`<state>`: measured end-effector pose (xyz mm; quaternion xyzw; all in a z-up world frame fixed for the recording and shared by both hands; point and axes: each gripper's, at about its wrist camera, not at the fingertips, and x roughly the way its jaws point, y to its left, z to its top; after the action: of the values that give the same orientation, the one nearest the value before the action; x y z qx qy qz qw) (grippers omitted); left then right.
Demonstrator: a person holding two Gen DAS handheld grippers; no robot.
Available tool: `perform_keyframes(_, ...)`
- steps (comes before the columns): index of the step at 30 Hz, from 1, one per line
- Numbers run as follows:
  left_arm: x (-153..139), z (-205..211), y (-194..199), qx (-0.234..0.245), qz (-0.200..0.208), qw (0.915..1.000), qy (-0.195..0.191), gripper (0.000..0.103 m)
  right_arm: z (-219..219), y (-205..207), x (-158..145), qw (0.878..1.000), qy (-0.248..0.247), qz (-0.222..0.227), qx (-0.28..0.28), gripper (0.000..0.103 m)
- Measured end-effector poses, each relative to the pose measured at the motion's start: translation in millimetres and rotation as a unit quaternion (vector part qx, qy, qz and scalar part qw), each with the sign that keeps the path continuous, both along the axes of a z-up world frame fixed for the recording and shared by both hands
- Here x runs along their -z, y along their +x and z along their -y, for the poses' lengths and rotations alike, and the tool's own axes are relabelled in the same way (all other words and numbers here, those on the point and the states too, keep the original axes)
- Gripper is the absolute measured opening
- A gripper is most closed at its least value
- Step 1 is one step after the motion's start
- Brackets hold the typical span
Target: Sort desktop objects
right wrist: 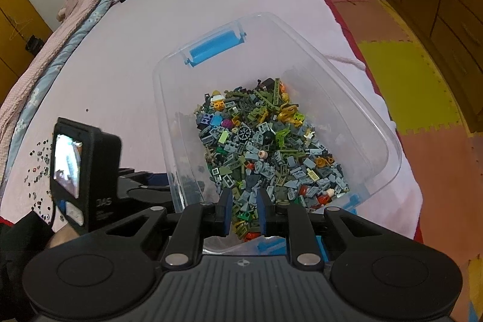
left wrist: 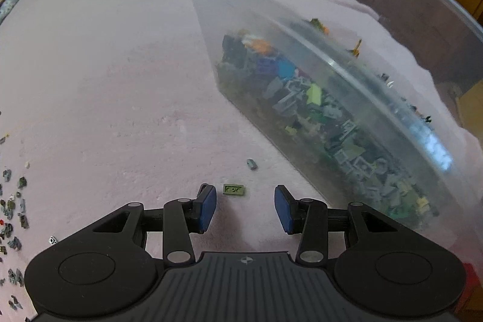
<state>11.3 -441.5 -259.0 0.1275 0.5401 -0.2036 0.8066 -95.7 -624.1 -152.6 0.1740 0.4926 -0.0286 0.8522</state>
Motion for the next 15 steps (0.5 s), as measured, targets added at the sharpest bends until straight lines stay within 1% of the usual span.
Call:
perform_keyframes(5, 11.1, 1.2, 2.9, 0.004, -0.004, 1.0000, 0.004, 0.043, -0.1, -3.6, 2.0, 1.000, -0.001, 0.000, -0.002, 0.021)
perform_keyframes(6, 13.1, 1.6, 2.9, 0.007, -0.005, 1.0000, 0.004, 0.041, -0.3, -4.1, 2.5, 1.000, -0.001, -0.001, -0.002, 0.021)
perform_keyframes(7, 12.9, 1.9, 2.0, 0.011, -0.002, 0.9999, 0.004, 0.035, -0.3, -4.5, 3.0, 1.000, -0.002, -0.001, -0.003, 0.021)
perform_keyframes(8, 12.6, 2.3, 1.1, 0.015, 0.001, 0.9999, 0.004, 0.031, 0.0, -4.9, 3.2, 1.000, -0.003, -0.001, -0.003, 0.021)
perform_keyframes(10, 10.4, 2.9, -0.5, 0.021, 0.001, 0.9998, 0.002, 0.018, 0.2, -5.2, 3.1, 1.000, -0.003, 0.000, -0.003, 0.021)
perform_keyframes(15, -2.1, -0.5, -8.4, 0.023, 0.005, 0.9997, -0.006, 0.017, -1.4, -4.2, 1.8, 1.000, -0.006, 0.005, -0.007, 0.021)
